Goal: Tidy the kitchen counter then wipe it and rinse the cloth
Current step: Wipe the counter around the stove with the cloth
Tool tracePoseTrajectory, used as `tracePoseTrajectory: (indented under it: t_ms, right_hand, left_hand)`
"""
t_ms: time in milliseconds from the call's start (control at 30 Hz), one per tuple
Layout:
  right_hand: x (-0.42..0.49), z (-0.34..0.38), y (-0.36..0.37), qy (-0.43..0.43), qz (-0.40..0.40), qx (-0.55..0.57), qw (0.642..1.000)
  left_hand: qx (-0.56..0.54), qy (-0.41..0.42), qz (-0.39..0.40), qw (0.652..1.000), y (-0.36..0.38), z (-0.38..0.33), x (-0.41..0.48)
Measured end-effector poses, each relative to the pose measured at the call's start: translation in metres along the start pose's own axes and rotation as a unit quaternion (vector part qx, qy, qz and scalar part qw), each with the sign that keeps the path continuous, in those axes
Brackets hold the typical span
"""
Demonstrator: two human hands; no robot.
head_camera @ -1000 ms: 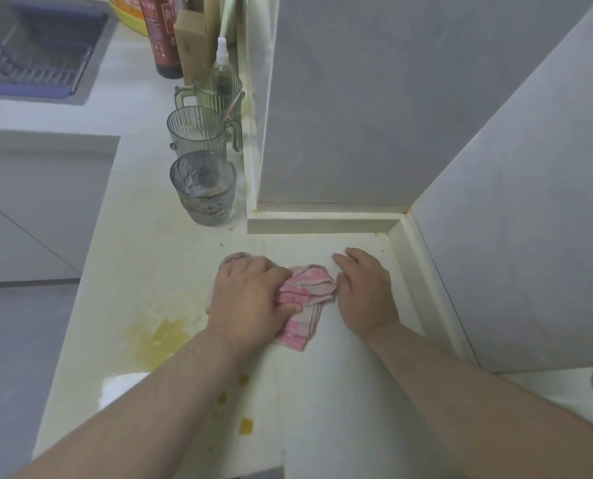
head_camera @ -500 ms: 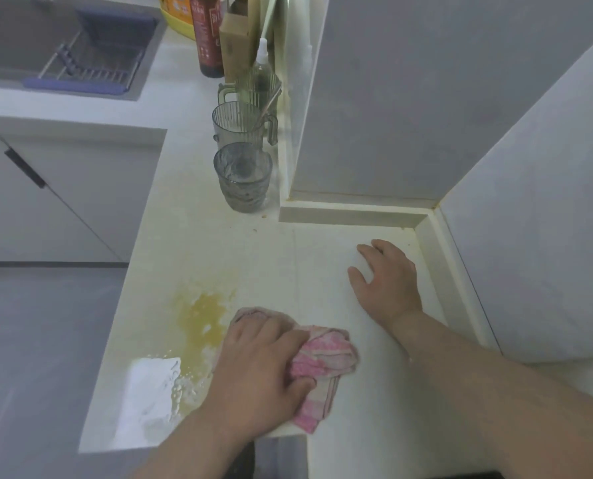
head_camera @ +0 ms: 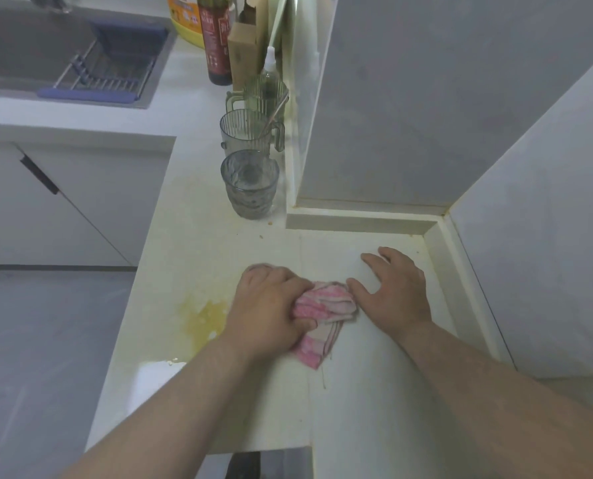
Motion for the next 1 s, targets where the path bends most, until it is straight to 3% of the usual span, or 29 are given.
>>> tracePoseTrajectory:
  t_ms: [467,1000]
  right_hand:
    - [0.001,-0.001,0.002,0.004,-0.015,0.008,1.0]
    - [0.001,0.003,0.0,0.018,0.0,-0.015,1.0]
  left_hand:
    - [-0.012,-0.022,-0.019,1.0,-0.017,0.026,0.075]
    - [-0.038,-0.027,-0.036,0.998,-0.017,0.036,-0.008]
Point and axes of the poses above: each hand's wrist, its own x-axis towards the middle knuckle, its own y-axis out of the palm, z = x × y, the point moved 2 cm from there along x, towards the middle knuckle, and after that the axes turned 2 degrees about -x, right-handed, at the moved point
